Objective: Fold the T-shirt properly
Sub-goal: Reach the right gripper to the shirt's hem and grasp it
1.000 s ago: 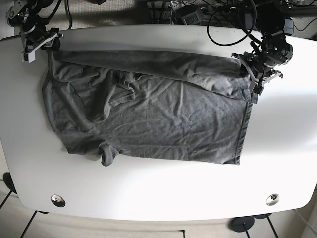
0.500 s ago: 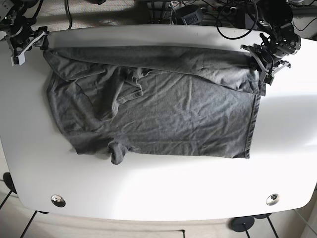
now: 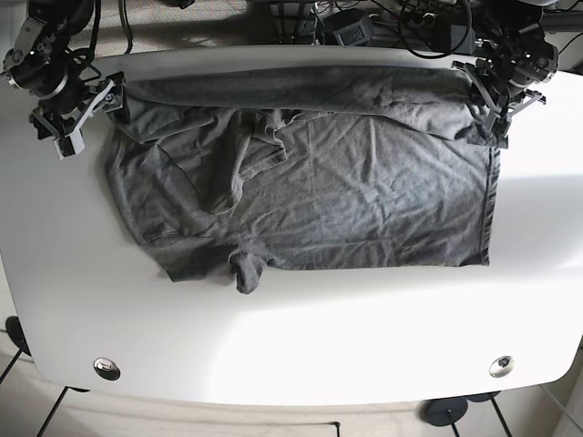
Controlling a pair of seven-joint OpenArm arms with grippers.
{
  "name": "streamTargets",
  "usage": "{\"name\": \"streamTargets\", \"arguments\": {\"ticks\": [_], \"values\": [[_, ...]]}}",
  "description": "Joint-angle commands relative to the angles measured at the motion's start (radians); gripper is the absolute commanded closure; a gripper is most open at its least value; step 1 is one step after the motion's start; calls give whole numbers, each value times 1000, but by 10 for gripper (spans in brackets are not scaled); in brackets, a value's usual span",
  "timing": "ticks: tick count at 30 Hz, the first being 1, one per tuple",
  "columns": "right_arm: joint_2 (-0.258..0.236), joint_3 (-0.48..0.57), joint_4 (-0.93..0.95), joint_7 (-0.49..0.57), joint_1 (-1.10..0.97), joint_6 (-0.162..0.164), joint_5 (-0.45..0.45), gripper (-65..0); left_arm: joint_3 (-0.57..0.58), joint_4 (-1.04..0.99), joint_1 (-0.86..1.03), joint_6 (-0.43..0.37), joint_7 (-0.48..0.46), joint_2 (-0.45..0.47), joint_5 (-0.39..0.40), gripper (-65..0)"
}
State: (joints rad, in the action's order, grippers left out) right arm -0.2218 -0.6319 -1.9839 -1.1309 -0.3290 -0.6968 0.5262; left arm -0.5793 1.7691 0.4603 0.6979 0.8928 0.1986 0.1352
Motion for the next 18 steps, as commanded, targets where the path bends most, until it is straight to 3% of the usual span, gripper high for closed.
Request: {"name": "streamTargets", "arguments": {"ticks": [1, 7, 12, 18], "values": [[15, 53, 22, 4, 66, -1, 10, -569, -5, 15, 4, 0, 4, 9, -6, -151], [45, 333, 240, 42, 308, -1, 10, -569, -6, 16, 4, 0, 4, 9, -3, -151], [38, 419, 509, 128, 456, -1, 10, -569, -6, 16, -1, 0, 4, 8, -1, -151], [37, 501, 621, 214, 499, -1, 10, -568, -1, 16, -2, 0, 4, 8, -1, -150]]}}
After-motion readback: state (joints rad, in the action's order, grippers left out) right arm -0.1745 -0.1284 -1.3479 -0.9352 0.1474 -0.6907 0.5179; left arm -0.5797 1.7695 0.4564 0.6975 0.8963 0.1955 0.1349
